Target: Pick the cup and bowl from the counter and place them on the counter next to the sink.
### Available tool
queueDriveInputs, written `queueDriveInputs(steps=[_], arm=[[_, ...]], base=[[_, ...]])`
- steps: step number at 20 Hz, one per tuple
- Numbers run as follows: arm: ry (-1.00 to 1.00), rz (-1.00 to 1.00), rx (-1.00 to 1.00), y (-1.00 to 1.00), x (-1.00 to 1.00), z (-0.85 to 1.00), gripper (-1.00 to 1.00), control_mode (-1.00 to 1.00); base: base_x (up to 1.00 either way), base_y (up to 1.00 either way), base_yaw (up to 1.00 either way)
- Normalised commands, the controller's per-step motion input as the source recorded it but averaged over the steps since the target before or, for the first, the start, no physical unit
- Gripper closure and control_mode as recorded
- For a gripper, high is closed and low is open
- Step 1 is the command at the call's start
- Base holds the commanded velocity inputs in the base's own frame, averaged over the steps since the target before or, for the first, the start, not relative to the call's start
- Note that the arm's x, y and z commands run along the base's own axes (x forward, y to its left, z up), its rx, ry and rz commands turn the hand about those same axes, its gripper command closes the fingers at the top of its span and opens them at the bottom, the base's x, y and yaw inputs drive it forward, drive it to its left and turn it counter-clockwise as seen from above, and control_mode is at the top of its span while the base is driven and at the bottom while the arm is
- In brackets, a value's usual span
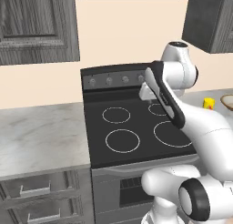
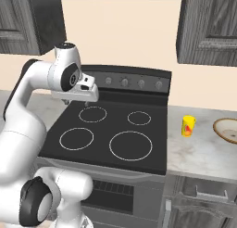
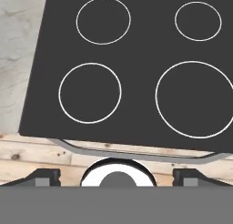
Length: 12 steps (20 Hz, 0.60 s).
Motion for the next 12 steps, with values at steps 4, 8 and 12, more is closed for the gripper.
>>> queueDriveInputs(steps=[4, 8, 12], arm=[[0.00, 0.00, 0.00, -0.17, -0.30, -0.13, -1.00, -1.00], [0.00, 0.00, 0.00, -0.29, -0.27, -0.13, -1.00, -1.00], [0.00, 0.01, 0.00, -0.45, -0.13, -0.02, -1.00, -1.00]], base=[[0.00, 0.00, 0.00], [0.00, 0.00, 0.00], [0.00, 0.00, 0.00]])
